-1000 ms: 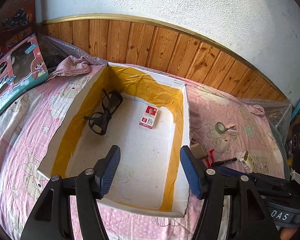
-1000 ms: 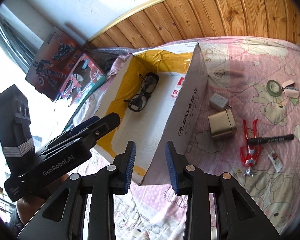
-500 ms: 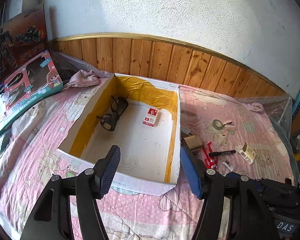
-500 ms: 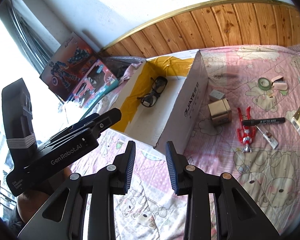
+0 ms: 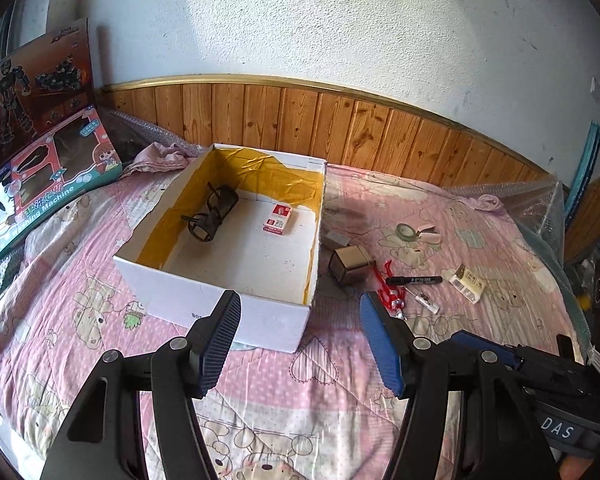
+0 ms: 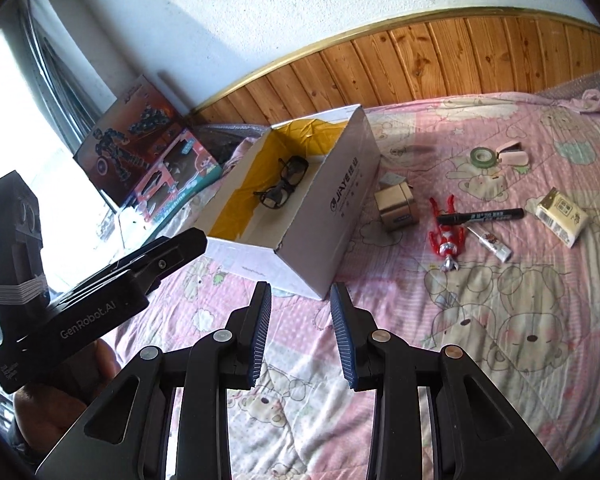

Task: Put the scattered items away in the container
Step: 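Withdraw both tools from the box back toward the remaining items, then grasp the gold square tin with the left tool while the right tool grasps the clear printed tube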

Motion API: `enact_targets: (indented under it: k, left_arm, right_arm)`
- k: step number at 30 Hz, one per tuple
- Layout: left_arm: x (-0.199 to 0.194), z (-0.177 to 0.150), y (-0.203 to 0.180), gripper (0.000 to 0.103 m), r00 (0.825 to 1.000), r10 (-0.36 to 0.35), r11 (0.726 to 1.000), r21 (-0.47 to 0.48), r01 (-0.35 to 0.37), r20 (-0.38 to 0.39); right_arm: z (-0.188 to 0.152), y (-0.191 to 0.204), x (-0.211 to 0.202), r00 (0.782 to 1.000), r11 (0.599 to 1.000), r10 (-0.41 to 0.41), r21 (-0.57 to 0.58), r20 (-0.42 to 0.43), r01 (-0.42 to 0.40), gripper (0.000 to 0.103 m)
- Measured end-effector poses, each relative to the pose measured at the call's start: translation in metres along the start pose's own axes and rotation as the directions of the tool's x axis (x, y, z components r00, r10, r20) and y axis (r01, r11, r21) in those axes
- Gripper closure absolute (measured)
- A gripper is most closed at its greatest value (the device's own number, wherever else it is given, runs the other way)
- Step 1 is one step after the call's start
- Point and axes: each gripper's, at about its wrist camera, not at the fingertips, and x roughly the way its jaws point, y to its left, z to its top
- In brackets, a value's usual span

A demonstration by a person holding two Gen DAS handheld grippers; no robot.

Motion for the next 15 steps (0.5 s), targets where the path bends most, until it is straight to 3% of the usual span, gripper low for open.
enact_targets:
  k: [6,15]
  left_arm:
    - [0.01,-0.002,-0.036,0.04,0.994,-0.107,0.992,0.063,0.109,-0.034]
    - [0.073,-0.003,-0.074,0.04,0.982,-0.132,0.985,0.089,0.145,-0.136]
  right_arm:
    - [-0.003,-0.045,-0.009,0.998,0.995,-0.056,0.085,0.018,0.054,0.069]
    - [-0.005,-0.108,0.002,0.993,0.979,-0.118,0.169,-0.013,0.118,0.068]
